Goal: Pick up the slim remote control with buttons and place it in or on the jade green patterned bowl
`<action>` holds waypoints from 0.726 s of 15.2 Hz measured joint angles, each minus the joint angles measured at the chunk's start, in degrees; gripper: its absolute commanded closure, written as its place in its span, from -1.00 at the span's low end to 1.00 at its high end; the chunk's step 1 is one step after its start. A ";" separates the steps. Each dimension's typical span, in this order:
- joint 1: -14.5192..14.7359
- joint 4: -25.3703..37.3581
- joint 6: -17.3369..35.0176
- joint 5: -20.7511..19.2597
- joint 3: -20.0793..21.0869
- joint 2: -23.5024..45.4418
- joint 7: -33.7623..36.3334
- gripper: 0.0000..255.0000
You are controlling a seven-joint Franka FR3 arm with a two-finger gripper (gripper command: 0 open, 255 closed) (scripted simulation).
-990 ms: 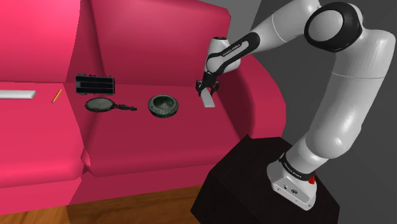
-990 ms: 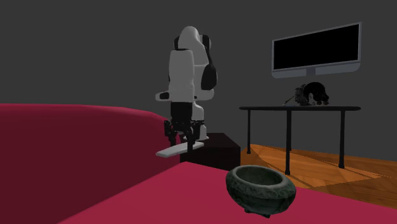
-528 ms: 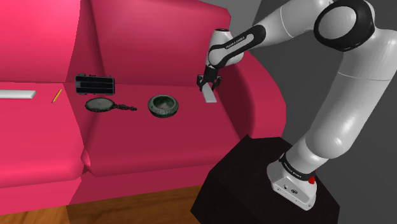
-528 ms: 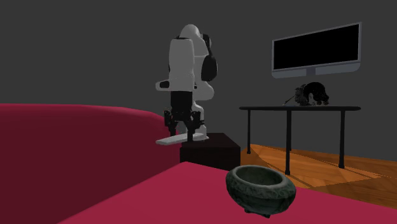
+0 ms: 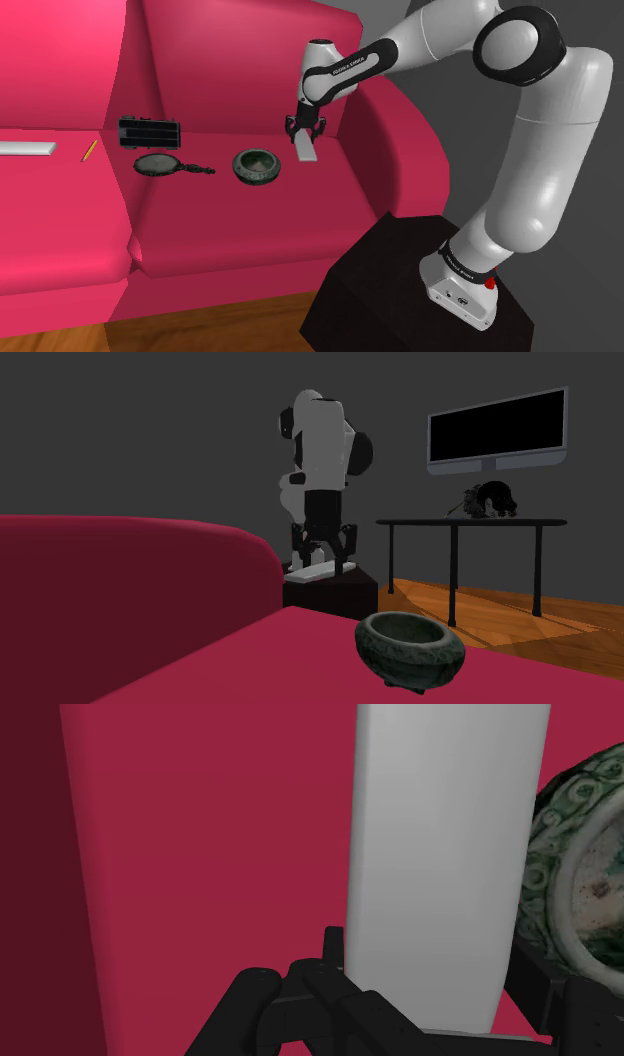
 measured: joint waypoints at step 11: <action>9.70 24.51 -9.95 -2.14 1.63 14.84 10.95 1.00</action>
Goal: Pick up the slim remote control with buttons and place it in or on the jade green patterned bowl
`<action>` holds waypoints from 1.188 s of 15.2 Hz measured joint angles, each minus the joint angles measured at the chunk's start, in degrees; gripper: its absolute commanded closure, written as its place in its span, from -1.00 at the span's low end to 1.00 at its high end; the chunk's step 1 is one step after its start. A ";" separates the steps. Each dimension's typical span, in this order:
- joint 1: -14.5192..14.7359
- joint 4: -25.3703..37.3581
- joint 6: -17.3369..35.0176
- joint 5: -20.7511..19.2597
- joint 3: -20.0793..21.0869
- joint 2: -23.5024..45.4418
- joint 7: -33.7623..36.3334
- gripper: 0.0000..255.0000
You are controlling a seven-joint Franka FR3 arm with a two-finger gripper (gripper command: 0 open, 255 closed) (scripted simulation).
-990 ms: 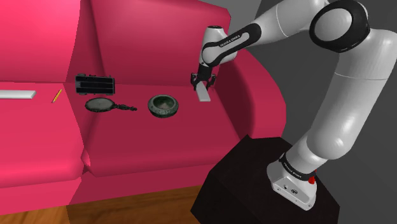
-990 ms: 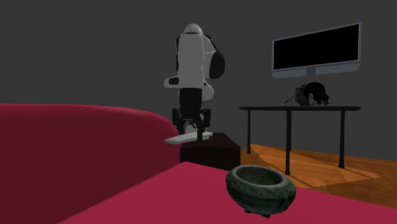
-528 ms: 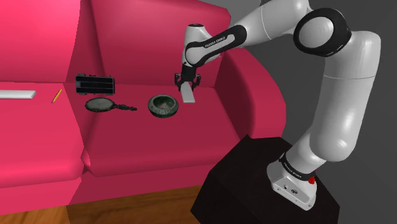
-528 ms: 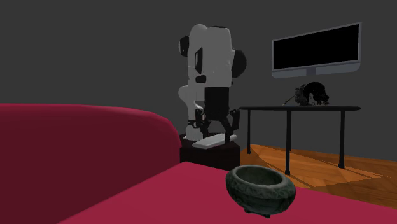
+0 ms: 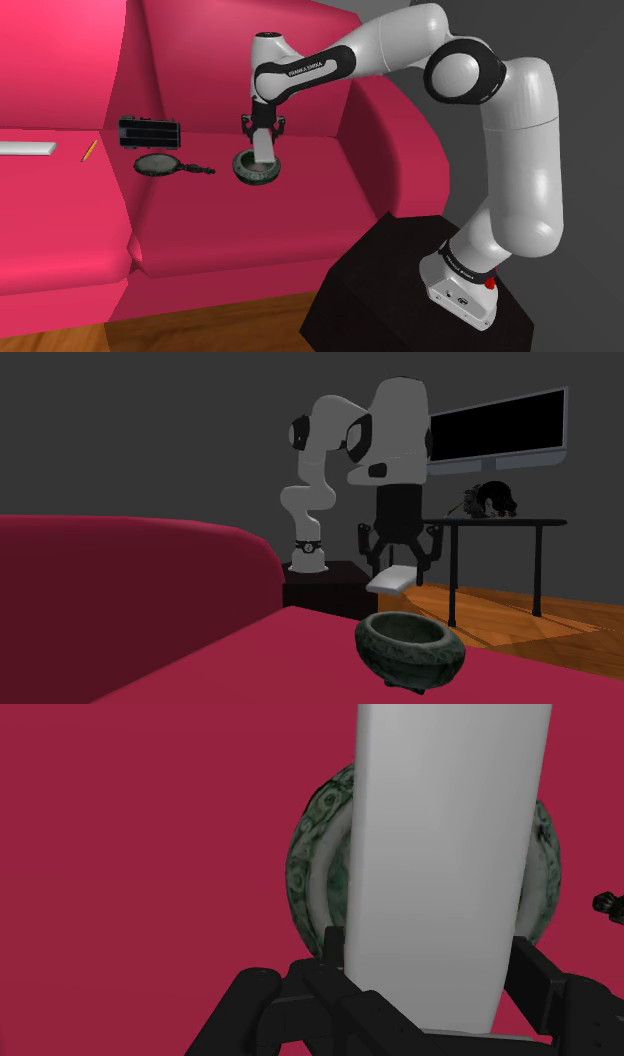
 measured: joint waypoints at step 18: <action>1.26 2.86 5.11 -0.86 -0.51 8.04 1.24 1.00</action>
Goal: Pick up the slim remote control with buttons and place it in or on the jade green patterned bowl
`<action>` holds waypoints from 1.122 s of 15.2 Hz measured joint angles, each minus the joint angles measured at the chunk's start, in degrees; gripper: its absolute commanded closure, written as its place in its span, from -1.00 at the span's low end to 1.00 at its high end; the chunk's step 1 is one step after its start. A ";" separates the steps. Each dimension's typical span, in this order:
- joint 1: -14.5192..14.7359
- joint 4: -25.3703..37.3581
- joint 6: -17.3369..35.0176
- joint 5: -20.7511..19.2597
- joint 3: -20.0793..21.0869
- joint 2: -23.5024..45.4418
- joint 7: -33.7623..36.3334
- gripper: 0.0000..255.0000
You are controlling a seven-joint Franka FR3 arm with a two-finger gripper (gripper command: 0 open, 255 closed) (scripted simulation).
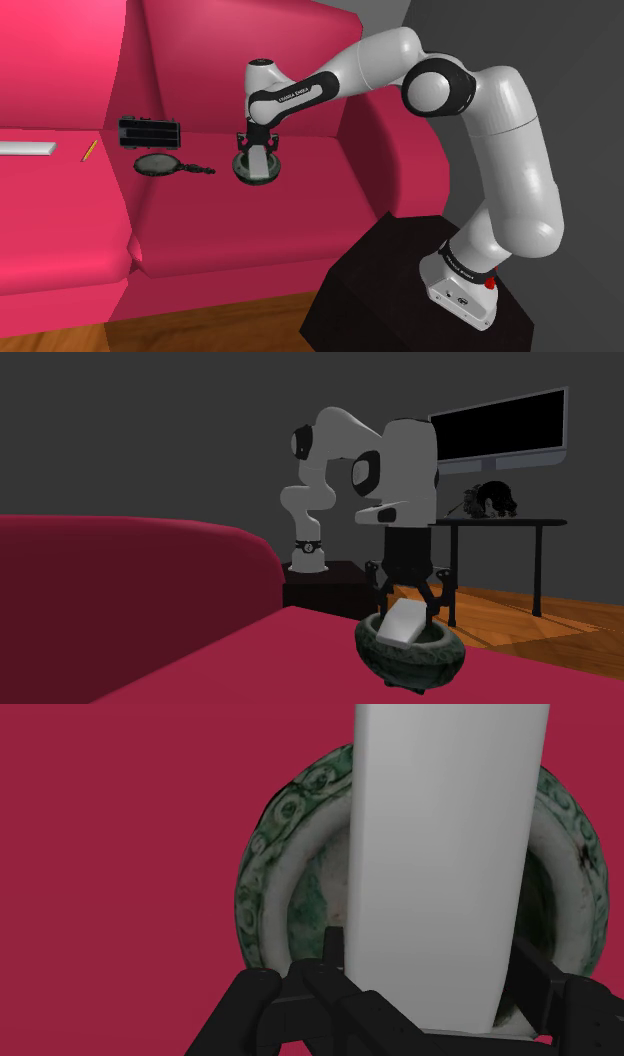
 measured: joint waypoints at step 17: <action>-0.19 0.46 -4.45 0.46 0.39 -4.08 -0.26 -1.00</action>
